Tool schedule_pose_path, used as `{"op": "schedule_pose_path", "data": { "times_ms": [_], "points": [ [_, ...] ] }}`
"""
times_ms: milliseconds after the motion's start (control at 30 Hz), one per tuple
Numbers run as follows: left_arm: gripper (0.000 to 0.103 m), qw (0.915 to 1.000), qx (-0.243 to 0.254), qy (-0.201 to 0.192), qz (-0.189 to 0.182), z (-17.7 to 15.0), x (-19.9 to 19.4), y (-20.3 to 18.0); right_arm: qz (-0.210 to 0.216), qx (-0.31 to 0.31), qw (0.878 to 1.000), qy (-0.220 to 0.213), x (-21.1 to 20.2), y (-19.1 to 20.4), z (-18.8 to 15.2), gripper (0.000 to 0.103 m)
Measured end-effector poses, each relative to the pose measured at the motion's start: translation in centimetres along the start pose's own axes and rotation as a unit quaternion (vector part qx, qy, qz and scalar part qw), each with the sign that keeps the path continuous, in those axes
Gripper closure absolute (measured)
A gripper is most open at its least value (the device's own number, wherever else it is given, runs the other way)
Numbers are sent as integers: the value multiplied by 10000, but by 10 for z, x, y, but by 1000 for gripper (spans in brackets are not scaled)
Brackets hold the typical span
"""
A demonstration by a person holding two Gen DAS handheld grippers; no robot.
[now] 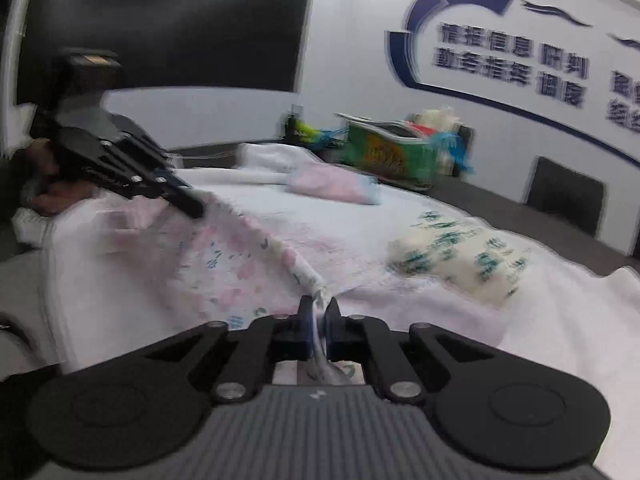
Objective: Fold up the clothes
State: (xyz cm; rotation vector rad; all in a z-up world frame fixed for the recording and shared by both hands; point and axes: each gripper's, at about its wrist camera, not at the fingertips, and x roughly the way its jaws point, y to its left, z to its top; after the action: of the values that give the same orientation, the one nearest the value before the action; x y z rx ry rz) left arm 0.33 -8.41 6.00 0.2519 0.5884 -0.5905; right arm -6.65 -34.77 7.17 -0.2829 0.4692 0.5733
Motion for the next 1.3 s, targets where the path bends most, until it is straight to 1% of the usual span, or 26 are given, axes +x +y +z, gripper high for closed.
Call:
{"op": "schedule_pose_path", "data": {
  "times_ms": [33, 67, 133, 200, 233, 267, 300, 367, 400, 433, 467, 500, 633, 667, 700, 733, 767, 833, 867, 900, 967, 1000, 1033, 1100, 1233, 1300],
  "points": [
    [85, 9998, -93, 63, 139, 4, 14, 6, -214, 25, 9996, 158, 14, -4, 6, 68],
    [85, 9995, -227, 138, 167, 1, 15, 13, -434, 45, 9985, 316, 27, -8, 11, 63],
    [81, 9989, -425, 82, 170, -9, -3, 26, -715, -76, 9974, 74, 18, -11, 14, 61],
    [53, 9989, -449, -94, 63, -28, -36, 34, -767, -97, 9965, -321, -10, -14, 11, 60],
    [45, 9989, -433, -188, -19, -39, -51, 37, -579, -91, 9972, -470, -29, -14, 5, 60],
    [30, 9987, -418, -282, -101, -50, -66, 39, -287, -124, 9983, -495, -42, -13, -1, 60],
    [22, 9986, -379, -311, -203, -59, -72, 39, 72, -196, 9989, -423, -51, -9, -10, 60],
    [24, 9991, -254, -229, -236, -76, -73, 34, 529, -454, 9975, -127, -52, 6, -33, 60],
    [36, 9993, -175, -160, -273, -83, -72, 30, 584, -554, 9967, 41, -45, 13, -43, 60],
    [52, 9991, -72, 19, -408, -88, -66, 27, 529, -540, 9969, 238, -34, 16, -54, 60],
    [92, 9987, -2, 246, -446, -92, -59, 27, 486, -424, 9969, 450, -25, 15, -60, 60],
    [98, 9977, 68, 472, -484, -97, -52, 26, 445, -296, 9964, 664, -17, 13, -67, 62],
    [92, 9984, -108, 357, -434, -109, -74, 33, 176, 368, 9972, 627, -40, -15, -78, 62],
    [82, 9987, -9, 180, -478, -108, -78, 31, 87, 371, 9982, 473, -48, -17, -78, 61],
    [55, 9986, 90, 3, -521, -107, -83, 28, 88, 300, 9992, 232, -56, -15, -75, 56],
    [40, 9981, 189, -174, -564, -105, -88, 25, 126, 218, 9997, 8, -63, -11, -73, 44],
    [30, 9978, 305, -195, -558, -106, -83, 21, 166, 154, 9997, 13, -59, -9, -74, 39],
    [52, 9969, 468, -81, -621, -105, -70, 14, 246, 31, 9997, 92, -47, -6, -76, 36],
    [80, 9969, 431, 141, -650, -105, -60, 15, 285, -31, 9995, 132, -40, -4, -78, 36],
    [93, 9970, 326, 346, -609, -107, -53, 18, 325, -93, 9993, 171, -34, -2, -79, 38],
    [95, 9969, 26, 248, -752, -111, -53, 28, 404, -216, 9986, 250, -22, 2, -81, 57],
    [99, 9961, -156, 297, -813, -111, -53, 33, 504, -33, 9984, 271, -19, -4, -82, 70],
    [100, 9952, -299, 335, -873, -109, -55, 37, 613, 187, 9975, 290, -18, -11, -82, 101],
    [103, 9934, -385, 350, -1018, -107, -67, 37, 650, 422, 9963, 373, -27, -16, -82, 102],
    [103, 9912, -430, 345, -1201, -107, -86, 25, 626, 453, 9968, 213, -69, -7, -84, 102],
    [100, 9888, -544, 425, -1325, -112, -90, 16, 674, 627, 9954, 280, -83, -3, -91, 102]
  ]
}}
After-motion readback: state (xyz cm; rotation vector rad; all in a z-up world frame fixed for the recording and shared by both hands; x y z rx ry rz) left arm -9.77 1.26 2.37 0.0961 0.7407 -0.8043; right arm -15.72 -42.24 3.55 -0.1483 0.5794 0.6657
